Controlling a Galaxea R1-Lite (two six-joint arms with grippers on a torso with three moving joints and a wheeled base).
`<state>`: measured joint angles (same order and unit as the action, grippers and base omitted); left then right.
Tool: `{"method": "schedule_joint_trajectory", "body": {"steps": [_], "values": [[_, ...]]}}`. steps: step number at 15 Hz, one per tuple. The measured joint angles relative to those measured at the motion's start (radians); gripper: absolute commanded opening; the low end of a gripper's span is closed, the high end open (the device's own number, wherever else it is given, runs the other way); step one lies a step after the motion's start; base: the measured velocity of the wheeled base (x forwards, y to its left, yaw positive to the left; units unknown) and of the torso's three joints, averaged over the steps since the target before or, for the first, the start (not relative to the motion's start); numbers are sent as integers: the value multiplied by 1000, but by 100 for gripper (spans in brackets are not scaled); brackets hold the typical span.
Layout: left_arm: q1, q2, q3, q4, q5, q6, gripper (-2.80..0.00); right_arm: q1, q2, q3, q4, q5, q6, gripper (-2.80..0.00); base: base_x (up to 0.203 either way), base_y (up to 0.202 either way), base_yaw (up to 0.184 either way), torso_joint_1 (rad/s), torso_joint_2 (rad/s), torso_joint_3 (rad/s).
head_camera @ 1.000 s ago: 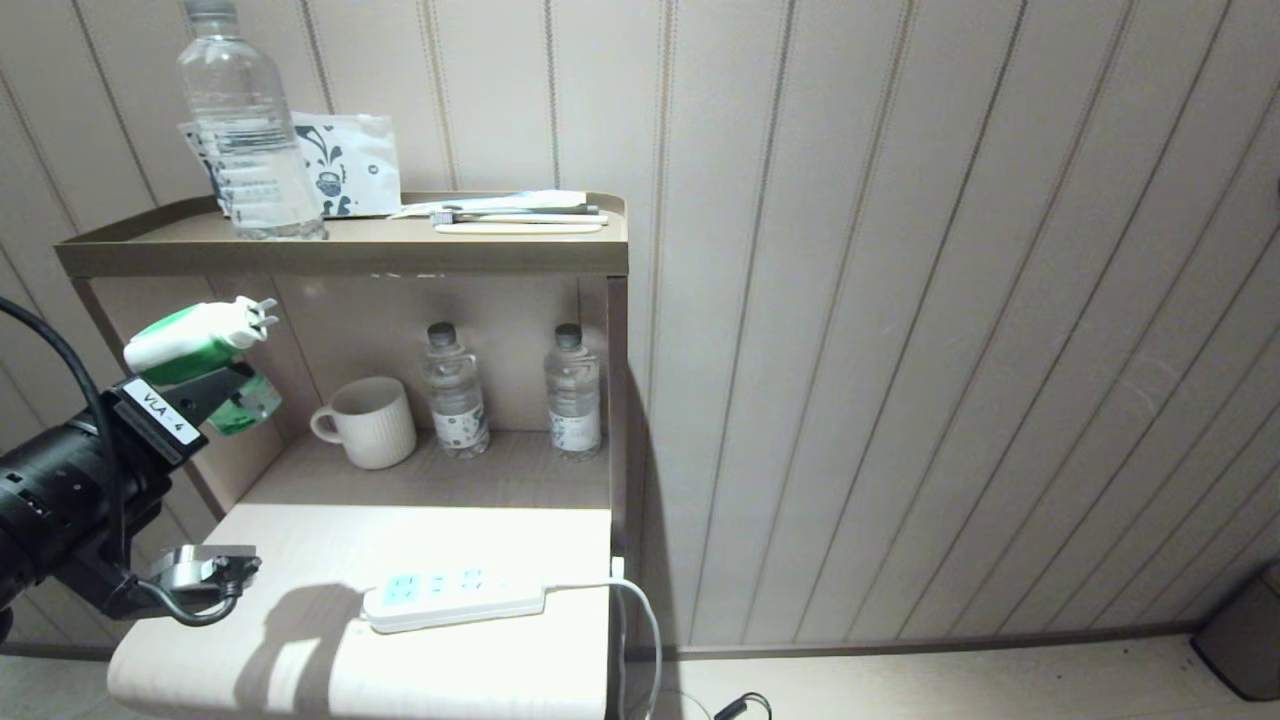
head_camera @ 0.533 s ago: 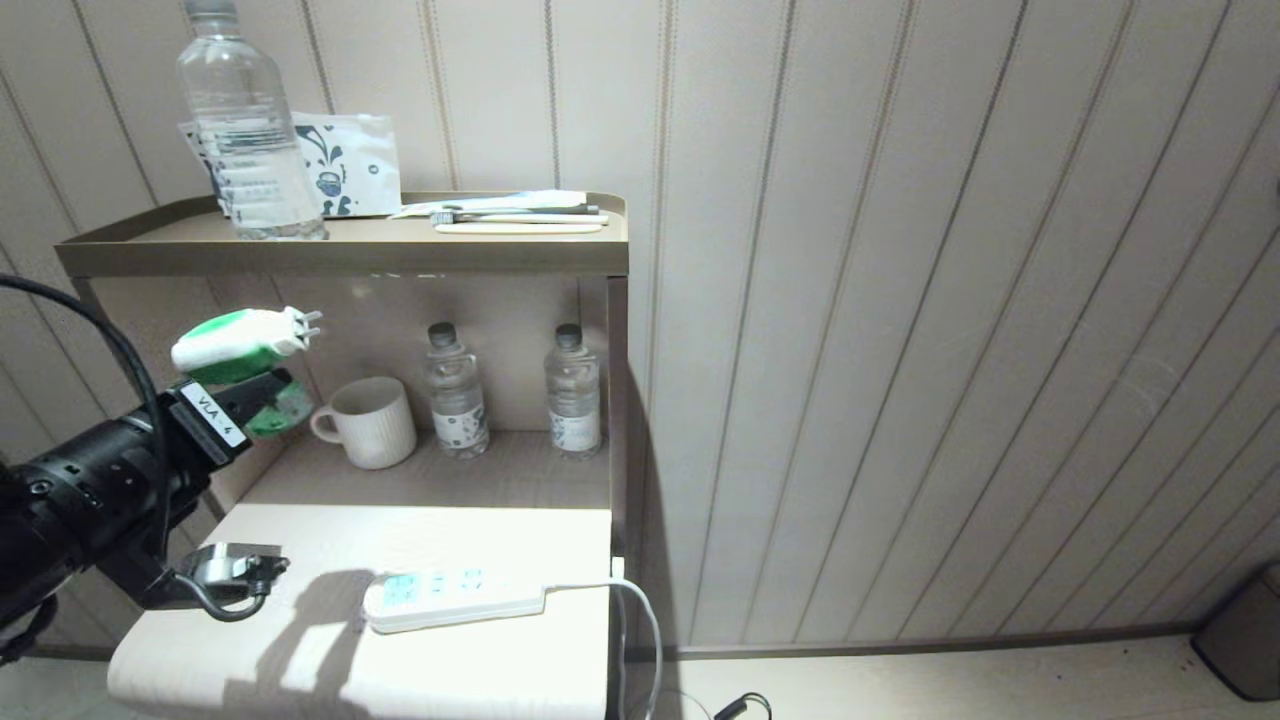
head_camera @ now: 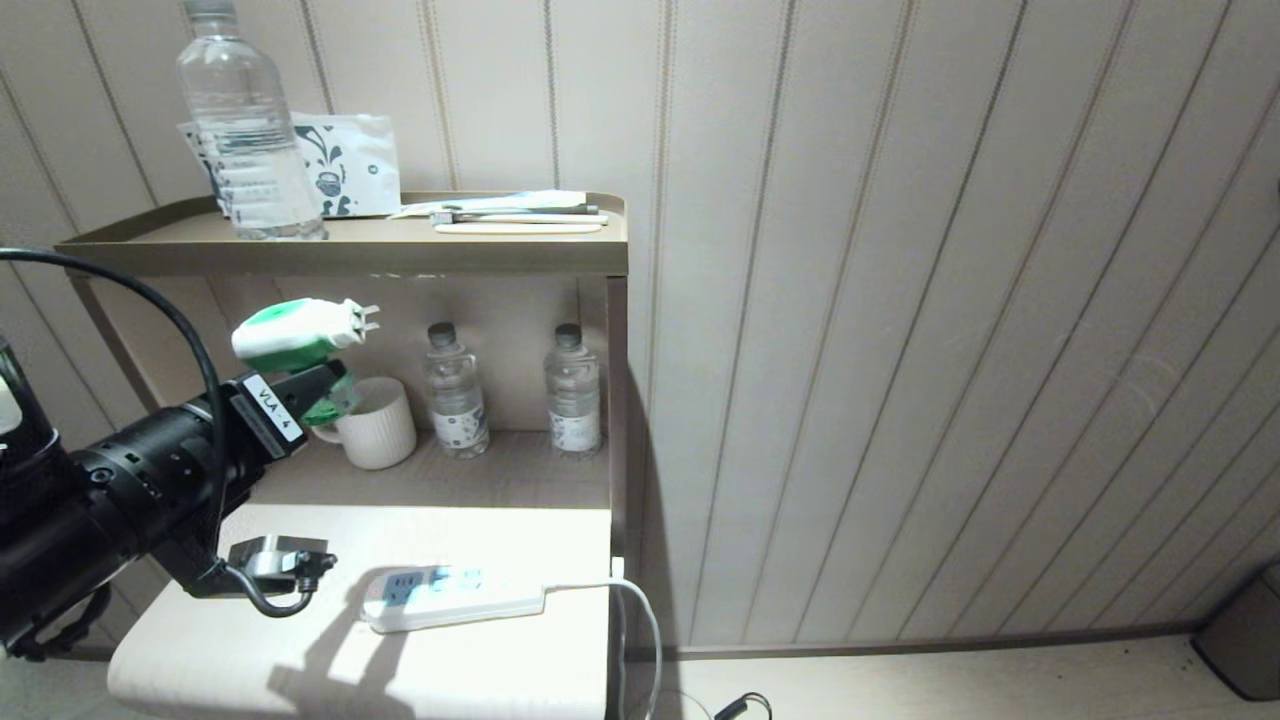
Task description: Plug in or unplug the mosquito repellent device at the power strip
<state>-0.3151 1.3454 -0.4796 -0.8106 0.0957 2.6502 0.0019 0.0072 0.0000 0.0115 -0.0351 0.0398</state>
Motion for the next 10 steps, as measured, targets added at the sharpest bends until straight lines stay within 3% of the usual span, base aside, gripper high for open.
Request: {"method": "schedule_joint_trajectory", "body": {"steps": [3,5,10], "values": [[-15,30,4,-1,15,-9,-280,1,0,0,0,0,0,-280,0,0,0,0,0,0],[-25,45,8,-1,53,-51,-280,1,0,0,0,0,0,-280,0,0,0,0,0,0],[-38,58,24,0,59,-69,-280,1,0,0,0,0,0,-280,0,0,0,0,0,0]]}}
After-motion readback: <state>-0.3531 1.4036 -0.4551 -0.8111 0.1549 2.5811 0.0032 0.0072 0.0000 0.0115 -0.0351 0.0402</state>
